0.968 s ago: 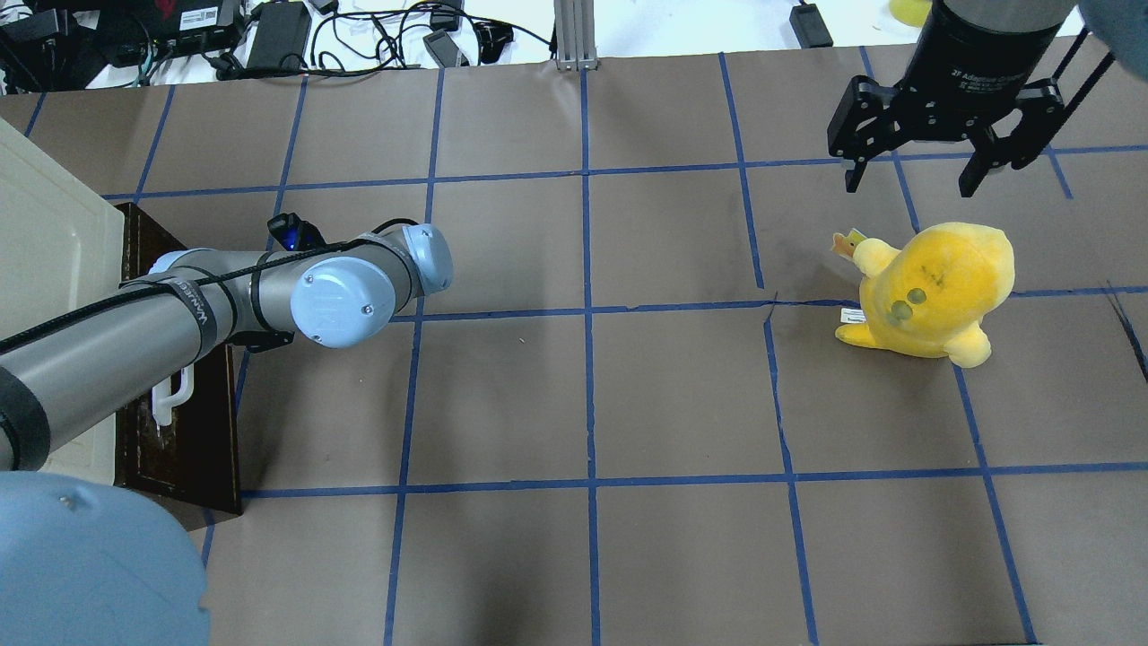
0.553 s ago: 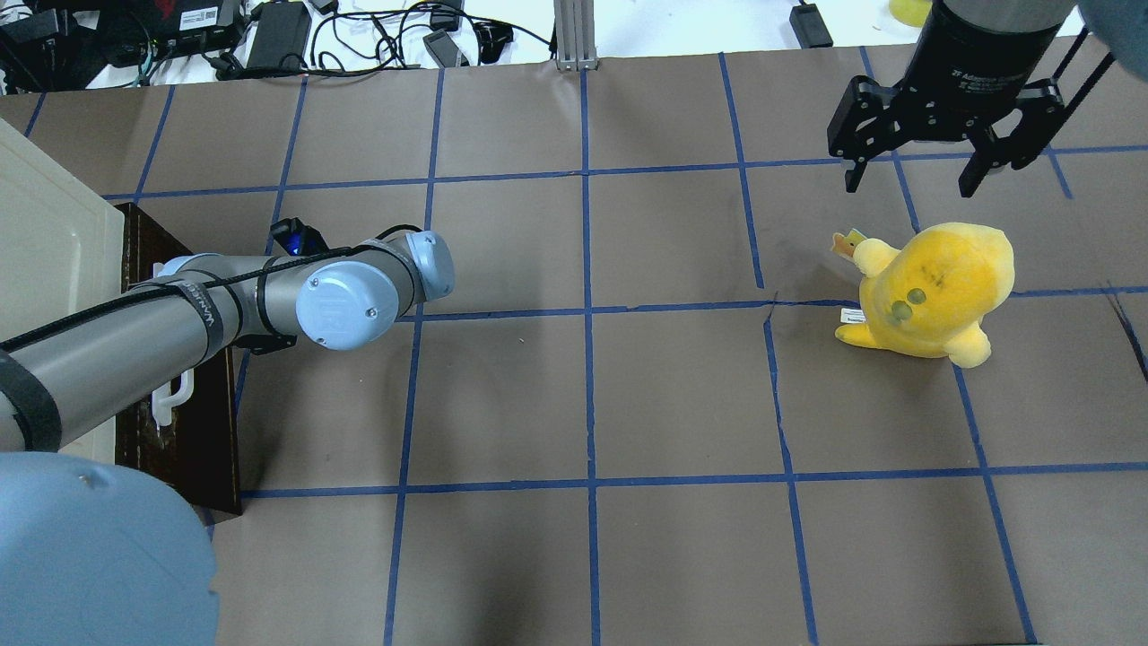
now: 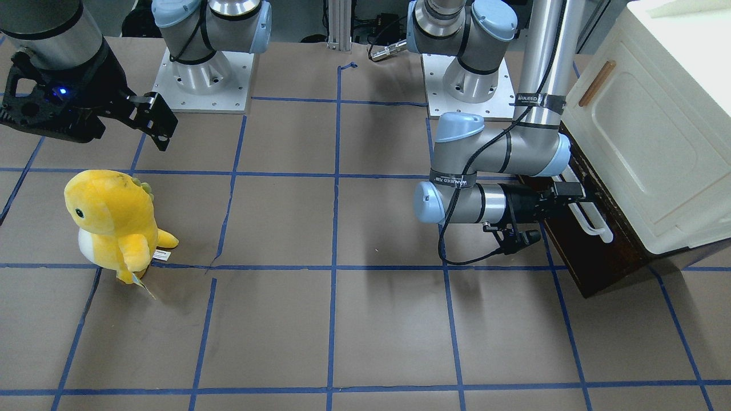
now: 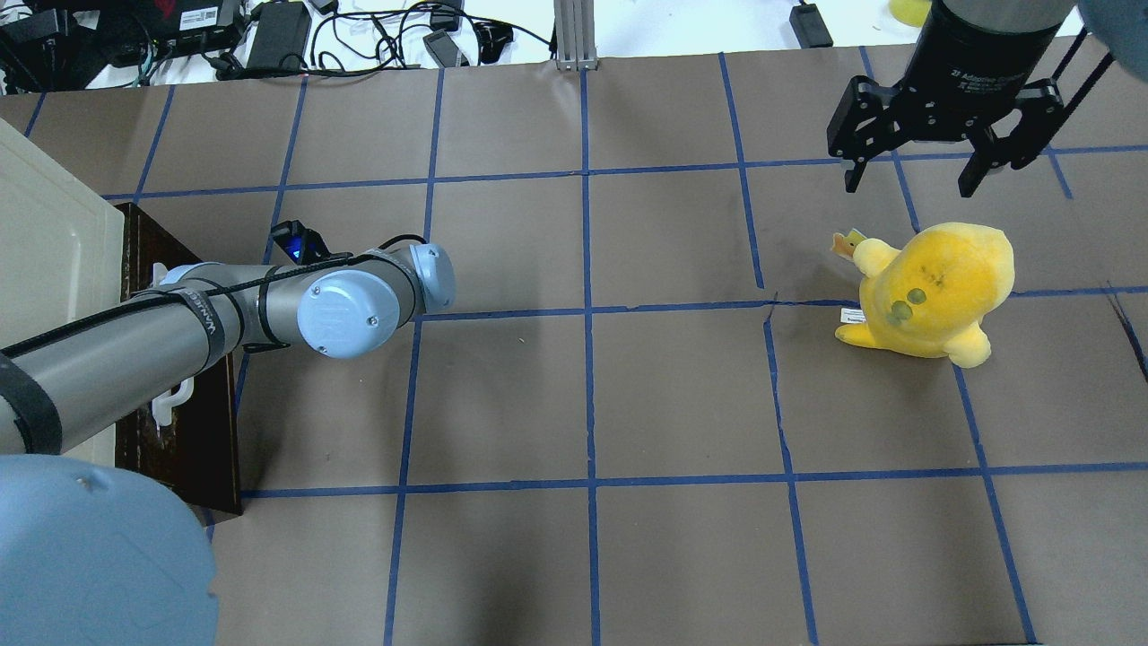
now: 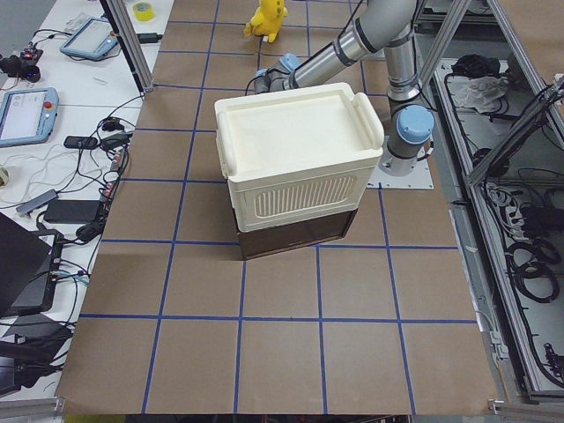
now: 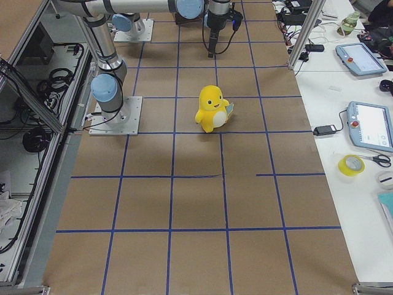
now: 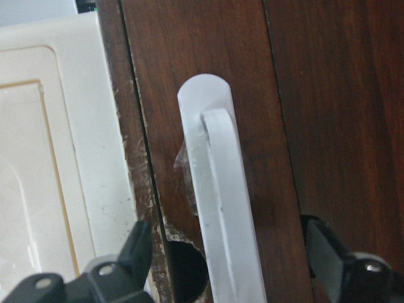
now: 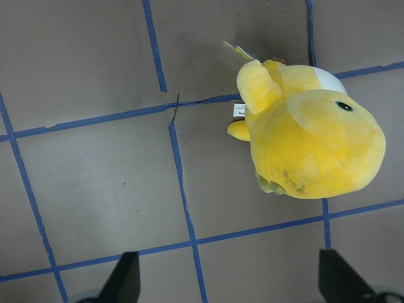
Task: Pull drawer sideways
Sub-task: 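Lower the left gripper onto the white handle and close it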
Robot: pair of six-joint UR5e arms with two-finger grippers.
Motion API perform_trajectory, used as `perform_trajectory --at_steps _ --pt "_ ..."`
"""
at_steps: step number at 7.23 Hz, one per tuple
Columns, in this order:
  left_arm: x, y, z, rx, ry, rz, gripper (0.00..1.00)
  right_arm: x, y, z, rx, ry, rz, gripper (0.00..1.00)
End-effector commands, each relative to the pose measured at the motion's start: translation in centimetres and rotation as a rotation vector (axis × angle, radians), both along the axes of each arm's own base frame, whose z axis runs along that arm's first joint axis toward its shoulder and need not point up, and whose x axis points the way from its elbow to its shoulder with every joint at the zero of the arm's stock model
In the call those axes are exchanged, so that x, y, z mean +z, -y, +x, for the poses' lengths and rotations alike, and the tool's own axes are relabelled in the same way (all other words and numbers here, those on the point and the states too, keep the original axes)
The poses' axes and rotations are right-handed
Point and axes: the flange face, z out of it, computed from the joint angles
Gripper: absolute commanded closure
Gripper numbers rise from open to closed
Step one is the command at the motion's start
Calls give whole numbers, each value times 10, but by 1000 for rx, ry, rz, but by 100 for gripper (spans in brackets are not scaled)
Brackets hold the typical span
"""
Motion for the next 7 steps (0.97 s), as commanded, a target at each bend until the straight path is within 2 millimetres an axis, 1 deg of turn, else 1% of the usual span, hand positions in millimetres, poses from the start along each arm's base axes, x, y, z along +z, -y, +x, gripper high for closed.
perform_trajectory --at_steps 1,2,3,5,7 --pt "-1 -1 1 1 3 -13 28 0 0 0 0 0 0 0" --pt "0 1 1 0 4 -19 33 0 0 0 0 0 0 0" --pt "1 3 1 -2 4 -16 64 0 0 0 0 0 0 0" --pt "-1 3 1 -1 5 -13 65 0 0 0 0 0 0 0" --pt "-8 5 1 -20 21 1 65 0 0 0 0 0 0 0"
